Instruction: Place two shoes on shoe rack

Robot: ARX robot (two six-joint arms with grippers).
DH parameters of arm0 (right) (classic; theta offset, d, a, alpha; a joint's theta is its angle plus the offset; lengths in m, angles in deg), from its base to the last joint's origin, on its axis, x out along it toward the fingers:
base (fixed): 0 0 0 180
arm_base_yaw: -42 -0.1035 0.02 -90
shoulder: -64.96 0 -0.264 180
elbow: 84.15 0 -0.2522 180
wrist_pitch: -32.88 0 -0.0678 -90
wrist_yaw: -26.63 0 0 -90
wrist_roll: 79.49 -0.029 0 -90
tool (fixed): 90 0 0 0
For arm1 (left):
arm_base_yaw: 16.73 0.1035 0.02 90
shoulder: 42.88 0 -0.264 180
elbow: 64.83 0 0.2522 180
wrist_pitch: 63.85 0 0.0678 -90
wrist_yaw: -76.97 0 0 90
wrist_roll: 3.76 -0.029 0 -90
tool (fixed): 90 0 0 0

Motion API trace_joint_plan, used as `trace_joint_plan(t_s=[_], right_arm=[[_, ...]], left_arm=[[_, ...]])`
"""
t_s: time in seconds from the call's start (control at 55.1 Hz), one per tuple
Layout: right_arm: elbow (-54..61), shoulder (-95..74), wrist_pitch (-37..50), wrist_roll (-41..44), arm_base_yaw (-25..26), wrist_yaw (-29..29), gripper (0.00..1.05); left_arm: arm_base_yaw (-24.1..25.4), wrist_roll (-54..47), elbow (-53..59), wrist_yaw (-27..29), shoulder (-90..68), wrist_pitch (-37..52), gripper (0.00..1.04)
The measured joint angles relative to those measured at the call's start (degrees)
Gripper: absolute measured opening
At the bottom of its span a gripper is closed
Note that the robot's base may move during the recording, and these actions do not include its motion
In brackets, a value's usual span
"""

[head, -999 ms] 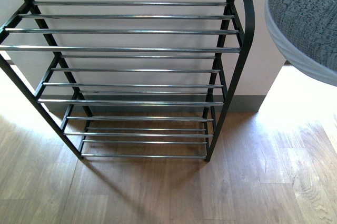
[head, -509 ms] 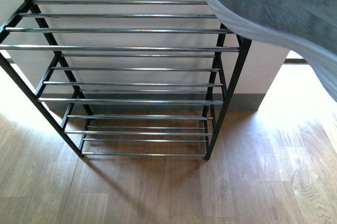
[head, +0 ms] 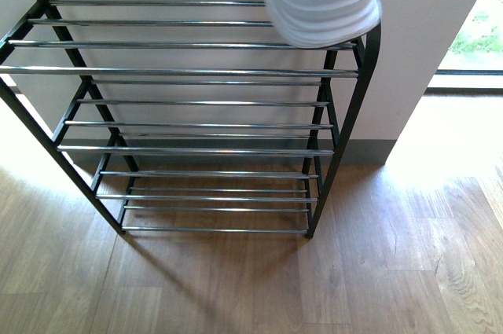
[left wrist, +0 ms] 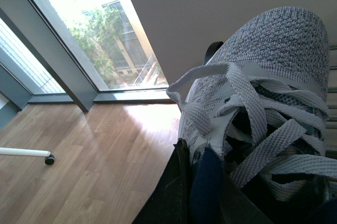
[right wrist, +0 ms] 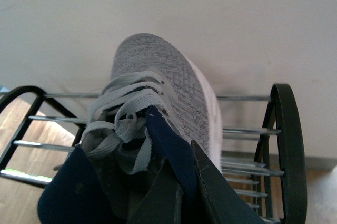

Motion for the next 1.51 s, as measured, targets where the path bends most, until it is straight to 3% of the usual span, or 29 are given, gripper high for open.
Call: trace_joint_plan(t_s=[0.2,0.345,0.817,0.89,1.09,1.308,1.344,1.398,1.507], right_arm=[[-4.1,-9.9,-0.4,-11.6,2.1,5.1,0.01],[-4.2,-14.1,2.1,-11.7,4.2,8.8,0.01],[-5.2,-16.9,1.8,-12.5,5.9,9.8,0.01],[-5.3,-16.8,0.2,-11.9,6.0,8.7,0.10],[-0.6,-7.7,-6.1,-18.2,8.7,-4.7,0.50],[4.3,5.7,-7.4,-14.9,11.9,-3.3,0.81],[5.3,6.8,-4.3,-12.9,12.2,-1.4,0.82],[10.1,8.6,8.0,-5.7,12.7,2.0,0.73],[20.3,11.1,24.8,6.8,14.1,1.4,0.58]], left_arm=[[0.0,0.0,0.0,0.0,0.0,0.0,0.02],[0.0,0.0,0.0,0.0,0.0,0.0,0.02],[0.0,0.0,0.0,0.0,0.0,0.0,0.02],[0.0,0.0,0.0,0.0,0.0,0.0,0.02],[0.0,0.0,0.0,0.0,0.0,0.0,0.02],[0.0,0.0,0.0,0.0,0.0,0.0,0.02],[0.0,0.0,0.0,0.0,0.0,0.0,0.02],[0.0,0.0,0.0,0.0,0.0,0.0,0.02],[0.0,0.0,0.0,-0.1,0.0,0.0,0.02]])
